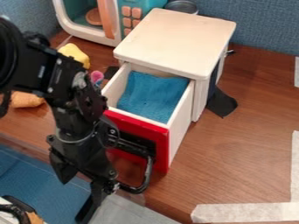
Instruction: Closed the drawer
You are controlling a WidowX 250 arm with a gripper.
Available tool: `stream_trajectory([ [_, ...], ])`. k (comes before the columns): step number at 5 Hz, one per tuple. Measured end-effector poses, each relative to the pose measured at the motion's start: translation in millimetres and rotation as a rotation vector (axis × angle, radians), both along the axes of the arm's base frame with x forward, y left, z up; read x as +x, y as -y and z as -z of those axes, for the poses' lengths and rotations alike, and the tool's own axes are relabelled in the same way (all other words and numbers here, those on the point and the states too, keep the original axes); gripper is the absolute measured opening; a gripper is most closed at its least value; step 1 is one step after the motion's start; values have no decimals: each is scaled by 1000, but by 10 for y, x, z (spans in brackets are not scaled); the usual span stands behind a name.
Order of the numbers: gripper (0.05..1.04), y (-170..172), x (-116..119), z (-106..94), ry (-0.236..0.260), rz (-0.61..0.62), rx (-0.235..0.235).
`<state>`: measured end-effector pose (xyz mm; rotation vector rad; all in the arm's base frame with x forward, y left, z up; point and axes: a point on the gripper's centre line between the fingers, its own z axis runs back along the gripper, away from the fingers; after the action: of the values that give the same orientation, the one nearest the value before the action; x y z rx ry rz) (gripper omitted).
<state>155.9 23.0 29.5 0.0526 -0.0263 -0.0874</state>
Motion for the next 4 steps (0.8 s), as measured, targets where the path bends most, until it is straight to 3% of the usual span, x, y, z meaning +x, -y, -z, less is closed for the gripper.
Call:
stream_trajectory([
  [4, 1000, 42, 219, -14, 7, -21, -10],
])
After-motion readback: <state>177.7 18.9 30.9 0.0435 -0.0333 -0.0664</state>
